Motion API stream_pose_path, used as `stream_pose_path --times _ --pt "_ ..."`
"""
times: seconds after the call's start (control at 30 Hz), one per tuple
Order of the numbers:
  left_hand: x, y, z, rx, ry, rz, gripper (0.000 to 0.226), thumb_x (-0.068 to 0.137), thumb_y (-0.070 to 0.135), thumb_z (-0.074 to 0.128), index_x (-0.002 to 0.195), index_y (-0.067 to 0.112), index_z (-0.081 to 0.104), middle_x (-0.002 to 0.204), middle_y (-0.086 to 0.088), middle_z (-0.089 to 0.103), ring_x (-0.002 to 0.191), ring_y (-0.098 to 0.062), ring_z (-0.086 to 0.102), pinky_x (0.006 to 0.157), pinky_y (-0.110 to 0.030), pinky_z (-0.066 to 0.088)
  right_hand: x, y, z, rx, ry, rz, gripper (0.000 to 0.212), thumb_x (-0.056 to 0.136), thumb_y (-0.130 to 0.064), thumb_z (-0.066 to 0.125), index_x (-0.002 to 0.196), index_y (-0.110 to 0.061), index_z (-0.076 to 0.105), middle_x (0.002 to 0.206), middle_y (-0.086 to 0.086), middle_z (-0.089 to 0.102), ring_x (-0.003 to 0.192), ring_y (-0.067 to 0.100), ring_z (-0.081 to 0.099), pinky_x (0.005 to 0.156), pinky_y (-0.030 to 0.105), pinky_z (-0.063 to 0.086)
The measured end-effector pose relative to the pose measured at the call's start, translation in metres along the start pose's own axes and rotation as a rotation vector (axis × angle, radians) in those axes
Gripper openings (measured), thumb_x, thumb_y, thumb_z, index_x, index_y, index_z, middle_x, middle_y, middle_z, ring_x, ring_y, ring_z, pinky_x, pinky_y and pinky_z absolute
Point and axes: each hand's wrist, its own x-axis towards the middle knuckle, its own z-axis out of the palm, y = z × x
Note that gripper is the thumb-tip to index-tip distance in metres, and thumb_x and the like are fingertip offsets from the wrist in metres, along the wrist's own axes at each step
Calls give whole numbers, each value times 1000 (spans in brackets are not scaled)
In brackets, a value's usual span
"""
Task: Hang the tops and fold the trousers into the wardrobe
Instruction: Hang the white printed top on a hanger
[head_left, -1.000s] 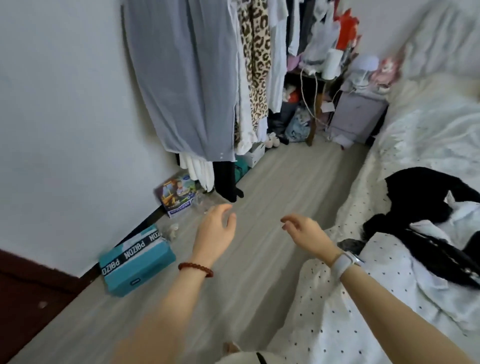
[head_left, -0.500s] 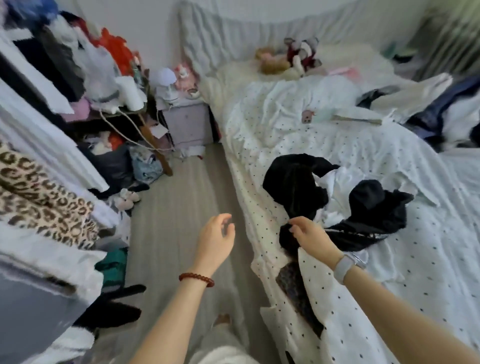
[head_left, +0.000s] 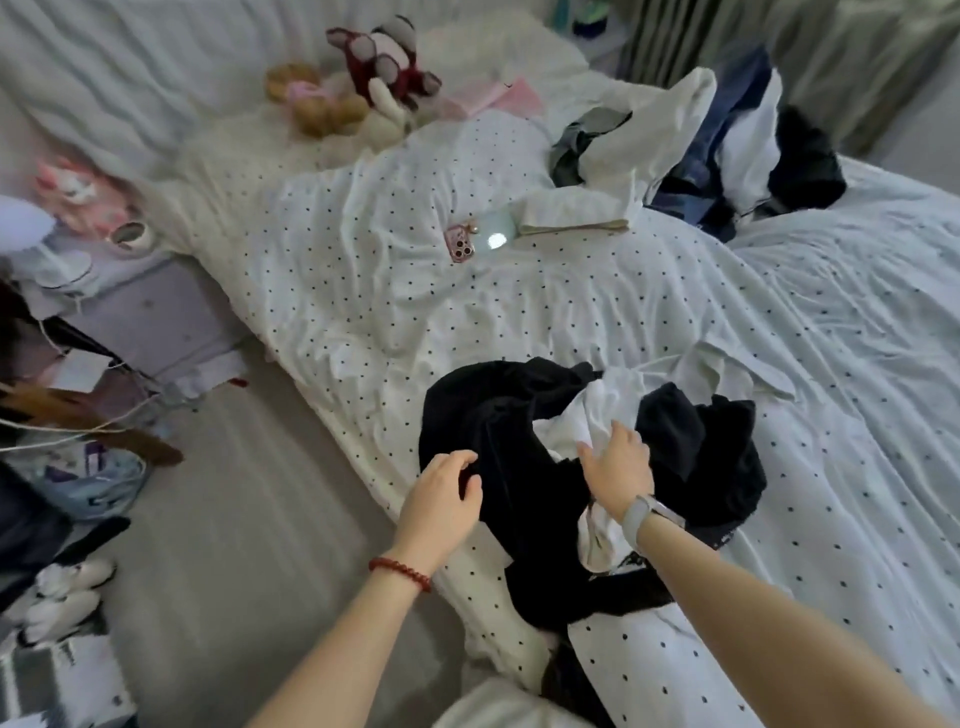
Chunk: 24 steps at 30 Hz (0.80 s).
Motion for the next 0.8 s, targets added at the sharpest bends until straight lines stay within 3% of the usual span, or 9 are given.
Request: stream_pose_path --times 0.1,0.2,0.3,0.37,0.57,0.63,0.7,0.77,0.8 --pt "47 8 7 13 -41 0 37 97 26 42 134 19 45 134 3 45 120 -10 47 94 -22 41 52 -7 10 -54 -135 186 39 90 -44 45 110 -11 50 110 8 54 108 29 46 86 41 37" --pt "77 17 8 31 -77 30 39 97 27 43 135 20 42 136 4 42 121 -9 45 93 -18 38 73 -15 20 -60 -179 193 10 92 -20 37 87 -16 45 80 0 45 84 23 46 72 32 32" --pt "100 31 10 14 -151 67 46 95 31 47 139 21 37 141 4 38 127 -10 40 98 -21 37 73 -13 -8 368 -11 133 28 96 -12 37 70 -17 28 67 0 35 61 15 36 51 25 27" --pt "111 43 11 -12 -222 124 56 93 34 52 143 23 30 146 5 30 133 -10 32 103 -21 30 72 -10 -48 560 149 156 31 97 -13 39 69 -15 25 64 0 31 56 12 30 49 23 26" --pt "131 121 26 -26 -572 397 104 76 45 71 149 29 0 155 10 4 143 -12 2 117 -35 13 39 -5 -156 641 387 -13 27 96 -10 44 71 -13 33 66 0 29 58 11 28 50 15 30" --pt "127 147 31 1 -667 467 99 76 43 71 149 28 6 153 7 18 142 -16 11 114 -42 23 14 -6 -190 697 530 -37 22 96 -10 45 75 -9 39 68 4 32 60 13 31 52 18 27" --pt "123 173 33 -57 -611 540 54 83 34 64 133 28 42 128 4 52 122 -19 46 95 -36 43 -13 -6 -224 773 682 -43 17 96 -11 46 79 -7 44 70 5 35 62 13 34 56 21 30" --pt "107 210 25 -125 -499 660 6 91 24 54 87 26 59 80 6 58 79 -17 55 63 -26 42 -54 -3 -256 823 881 -36 20 95 -15 48 78 -7 44 70 4 37 62 9 37 59 22 34" --pt "99 230 20 -164 -443 733 22 93 19 51 73 26 54 67 7 52 67 -16 50 54 -24 35 -73 -1 -270 843 980 -47 22 93 -20 49 78 -4 44 71 4 38 65 11 38 61 25 35"
